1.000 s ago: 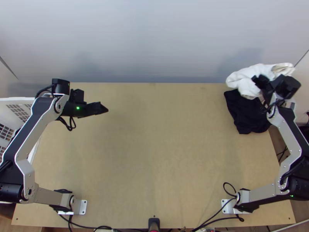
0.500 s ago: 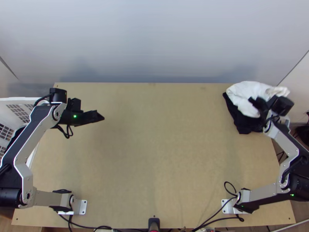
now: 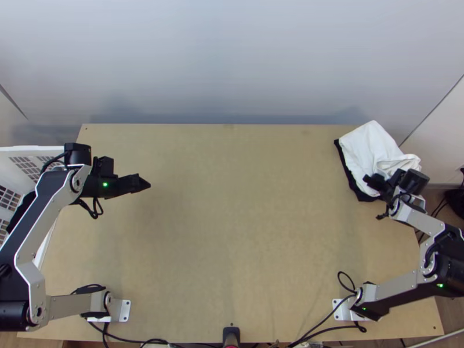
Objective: Fold the t-shirt
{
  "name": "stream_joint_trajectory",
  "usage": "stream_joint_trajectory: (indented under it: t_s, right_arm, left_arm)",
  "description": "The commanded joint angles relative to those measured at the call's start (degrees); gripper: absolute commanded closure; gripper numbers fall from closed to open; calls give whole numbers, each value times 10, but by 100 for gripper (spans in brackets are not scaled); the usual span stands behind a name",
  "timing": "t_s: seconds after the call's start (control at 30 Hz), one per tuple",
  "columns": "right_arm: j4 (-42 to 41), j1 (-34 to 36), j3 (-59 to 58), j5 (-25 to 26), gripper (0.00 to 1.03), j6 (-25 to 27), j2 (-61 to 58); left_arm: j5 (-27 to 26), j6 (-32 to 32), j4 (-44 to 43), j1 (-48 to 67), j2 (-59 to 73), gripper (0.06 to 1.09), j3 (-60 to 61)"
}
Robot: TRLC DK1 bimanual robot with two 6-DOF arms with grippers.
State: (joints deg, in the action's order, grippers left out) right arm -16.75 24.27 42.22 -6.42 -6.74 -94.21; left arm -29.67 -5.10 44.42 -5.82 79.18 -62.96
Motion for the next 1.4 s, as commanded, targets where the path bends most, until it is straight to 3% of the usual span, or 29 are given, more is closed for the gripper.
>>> stream_joint_trajectory:
  t_s: [0.0, 0.13, 0.3, 0.33, 0.47, 0.6, 0.77, 0.93, 1.17, 1.23, 1.37]
  right_arm:
    - [40, 10, -24, -10, 3, 16, 72]
    - [114, 10, -33, -34, 3, 23, 184]
    - [342, -7, -43, -91, 3, 93, 366]
    - [400, -30, -68, -100, 3, 112, 458]
    - [502, -85, -108, -102, 3, 137, 612]
    - [545, -120, -106, -102, 4, 125, 706]
    - [522, -159, -114, -102, 4, 107, 767]
    - [414, -186, -145, -101, 4, 70, 768]
    - [252, -198, -237, -83, 4, 43, 800]
    - [193, -205, -277, -68, 4, 43, 815]
    - [61, -208, -362, -61, 4, 49, 815]
  left_arm:
    - [0, -10, 3, -5, -33, 10, 27]
    - [1, -13, 3, -9, -60, 10, 39]
    - [1, -10, 8, -37, -111, 10, 50]
    - [1, -4, 12, -52, -140, 10, 59]
    - [2, 13, 16, -89, -201, 10, 84]
    - [3, 45, 22, -140, -279, 10, 119]
    - [8, 77, 21, -208, -322, 10, 147]
    - [9, 85, -59, -238, -358, 10, 201]
    - [9, 57, -346, -225, -478, 11, 396]
    - [10, 50, -457, -219, -482, 11, 452]
    - [27, 57, -580, -185, -439, 11, 504]
